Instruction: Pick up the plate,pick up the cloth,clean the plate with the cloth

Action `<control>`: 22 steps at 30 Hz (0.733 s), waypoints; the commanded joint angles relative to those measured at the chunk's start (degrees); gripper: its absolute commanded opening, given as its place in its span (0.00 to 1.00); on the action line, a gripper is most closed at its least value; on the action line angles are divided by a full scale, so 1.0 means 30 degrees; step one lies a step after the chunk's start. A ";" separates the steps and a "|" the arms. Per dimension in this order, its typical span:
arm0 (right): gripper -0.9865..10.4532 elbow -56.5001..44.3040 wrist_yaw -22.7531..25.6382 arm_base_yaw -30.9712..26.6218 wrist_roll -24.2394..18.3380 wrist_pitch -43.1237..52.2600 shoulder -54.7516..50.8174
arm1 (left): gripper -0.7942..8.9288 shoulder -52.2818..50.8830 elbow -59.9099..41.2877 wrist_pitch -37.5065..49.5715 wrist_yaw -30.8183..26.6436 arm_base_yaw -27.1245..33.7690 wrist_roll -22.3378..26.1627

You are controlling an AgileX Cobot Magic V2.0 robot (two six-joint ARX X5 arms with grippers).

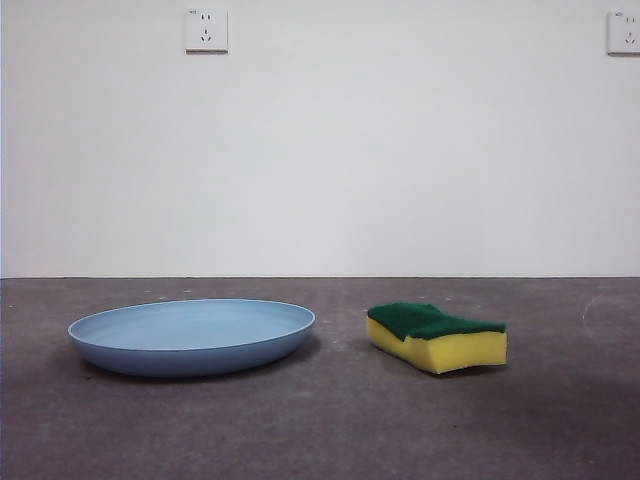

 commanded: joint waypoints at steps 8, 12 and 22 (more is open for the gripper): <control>0.08 0.5450 -0.0889 0.0022 0.0080 -0.1166 0.6069 | 0.08 0.4277 0.4167 -0.0073 0.0597 0.0029 -0.0860; 0.08 0.7825 -0.2761 0.0015 -0.0896 -0.2084 0.8641 | 0.08 0.7286 0.6237 -0.0583 0.1020 0.0029 -0.0831; 0.13 1.2721 -0.5107 0.0022 -0.3934 -0.6360 1.4236 | 0.08 1.5169 1.1366 -0.3942 0.3650 0.0029 0.0743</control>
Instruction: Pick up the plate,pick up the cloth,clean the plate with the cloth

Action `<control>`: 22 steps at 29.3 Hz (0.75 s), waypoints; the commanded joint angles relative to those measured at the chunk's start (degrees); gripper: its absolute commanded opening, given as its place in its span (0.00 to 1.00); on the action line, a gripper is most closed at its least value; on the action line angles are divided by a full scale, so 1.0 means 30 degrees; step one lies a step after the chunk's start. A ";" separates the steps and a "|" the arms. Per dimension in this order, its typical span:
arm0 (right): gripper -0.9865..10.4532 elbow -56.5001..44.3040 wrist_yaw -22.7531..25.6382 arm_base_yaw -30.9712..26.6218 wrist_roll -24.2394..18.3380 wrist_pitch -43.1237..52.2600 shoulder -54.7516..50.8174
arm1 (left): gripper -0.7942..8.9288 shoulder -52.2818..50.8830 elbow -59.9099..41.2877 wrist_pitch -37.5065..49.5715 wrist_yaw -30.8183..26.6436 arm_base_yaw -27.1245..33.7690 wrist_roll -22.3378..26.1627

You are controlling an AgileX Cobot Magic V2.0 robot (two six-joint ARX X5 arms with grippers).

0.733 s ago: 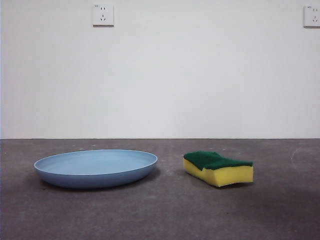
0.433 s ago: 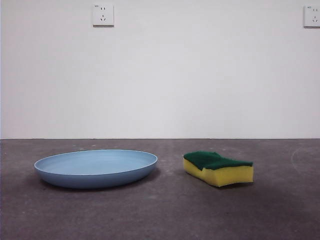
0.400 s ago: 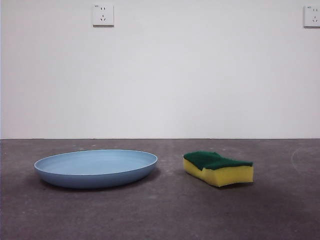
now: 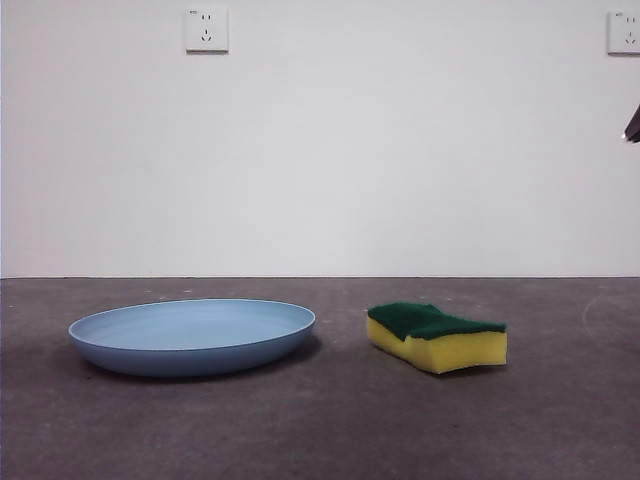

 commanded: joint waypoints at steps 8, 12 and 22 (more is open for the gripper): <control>0.53 0.1523 -0.0007 0.0022 -0.1275 -0.1377 0.2739 | 0.48 0.4218 0.1785 -0.0204 0.3548 0.0022 -0.0211; 0.53 0.1530 -0.0015 0.0022 -0.1246 -0.1362 0.2769 | 0.47 0.5348 0.1836 0.0197 0.3548 -0.0015 -0.0415; 0.53 0.1523 -0.0022 0.0036 -0.1195 -0.1530 0.2769 | 0.47 1.4149 0.6324 0.0328 0.2397 -0.0780 -0.0444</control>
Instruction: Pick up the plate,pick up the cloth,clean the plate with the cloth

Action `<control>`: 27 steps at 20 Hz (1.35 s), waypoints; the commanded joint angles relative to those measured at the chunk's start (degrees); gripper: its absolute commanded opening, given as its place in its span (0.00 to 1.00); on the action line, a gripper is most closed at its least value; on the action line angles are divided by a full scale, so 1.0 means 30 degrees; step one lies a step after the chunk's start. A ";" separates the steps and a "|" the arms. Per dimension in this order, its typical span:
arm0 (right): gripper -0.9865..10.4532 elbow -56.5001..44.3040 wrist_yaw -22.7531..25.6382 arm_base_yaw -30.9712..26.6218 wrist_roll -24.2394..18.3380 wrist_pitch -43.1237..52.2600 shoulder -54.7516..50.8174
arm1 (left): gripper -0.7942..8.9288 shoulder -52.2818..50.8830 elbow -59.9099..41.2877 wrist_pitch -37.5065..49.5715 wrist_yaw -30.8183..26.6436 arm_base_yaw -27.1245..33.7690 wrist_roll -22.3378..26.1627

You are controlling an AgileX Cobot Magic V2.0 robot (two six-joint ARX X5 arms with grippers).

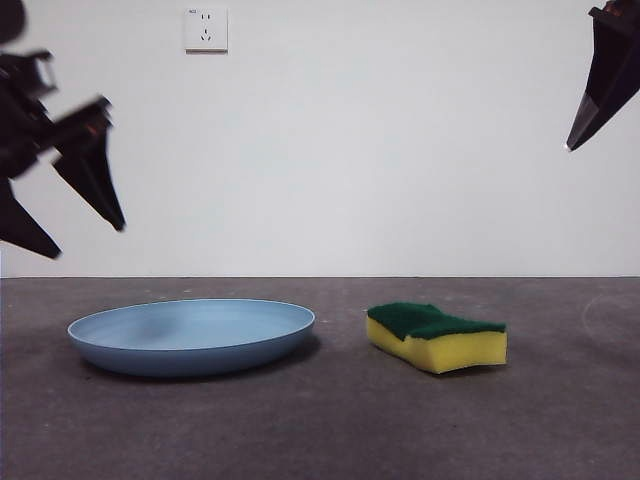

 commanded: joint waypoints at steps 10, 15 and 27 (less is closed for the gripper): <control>0.53 0.0066 -0.0022 0.0029 -0.0138 -0.0015 0.0015 | 0.43 0.5442 0.1224 0.0131 -0.1800 -0.1341 0.0270; 0.53 0.0066 -0.0386 0.0029 -0.0066 -0.0022 0.0015 | 0.07 0.5654 0.1224 0.0095 -0.1829 -0.1610 0.1086; 0.52 0.4962 0.1158 0.4925 -0.1909 -0.2477 0.4750 | 0.07 -0.0670 0.1224 -0.1756 -0.2251 -0.1902 0.1413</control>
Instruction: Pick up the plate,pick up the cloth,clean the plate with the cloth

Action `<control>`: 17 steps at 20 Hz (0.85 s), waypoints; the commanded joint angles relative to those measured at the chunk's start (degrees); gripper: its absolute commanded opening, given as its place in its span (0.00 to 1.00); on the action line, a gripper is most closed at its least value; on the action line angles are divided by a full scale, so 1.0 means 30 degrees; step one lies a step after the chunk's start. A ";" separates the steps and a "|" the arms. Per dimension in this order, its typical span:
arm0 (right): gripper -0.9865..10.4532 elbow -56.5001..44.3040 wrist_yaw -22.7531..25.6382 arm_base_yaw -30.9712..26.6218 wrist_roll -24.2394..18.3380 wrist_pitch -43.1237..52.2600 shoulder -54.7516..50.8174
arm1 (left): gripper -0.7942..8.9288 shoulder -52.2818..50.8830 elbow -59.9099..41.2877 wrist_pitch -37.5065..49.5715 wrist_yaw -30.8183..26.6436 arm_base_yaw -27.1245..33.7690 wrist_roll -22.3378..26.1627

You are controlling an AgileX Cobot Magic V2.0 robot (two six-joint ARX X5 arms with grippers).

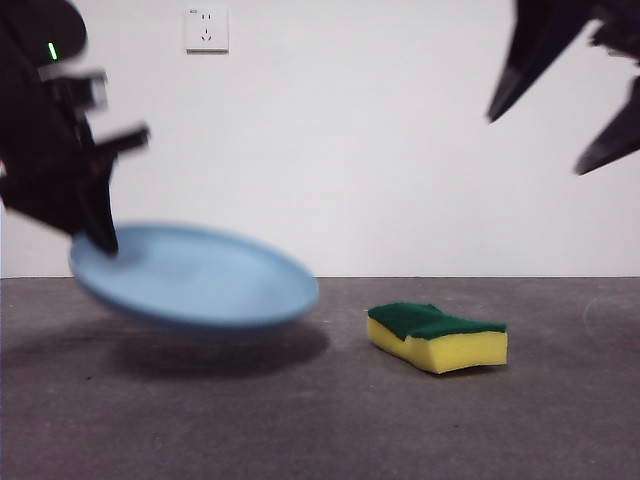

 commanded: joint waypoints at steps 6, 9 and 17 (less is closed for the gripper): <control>0.52 0.4925 0.3942 0.3293 -0.2470 -0.1588 0.7096 | 0.07 -0.6397 -0.0168 -0.3832 -0.0058 -0.0255 0.0816; 0.52 0.5333 0.4911 0.3701 -0.2412 -0.0976 0.9282 | 0.07 -0.8000 -0.0168 -0.4561 -0.0087 -0.0255 0.0809; 0.46 0.5333 0.4707 0.4240 -0.2630 -0.0364 1.2531 | 0.07 -0.8648 -0.0168 -0.5603 -0.0080 -0.0262 0.0816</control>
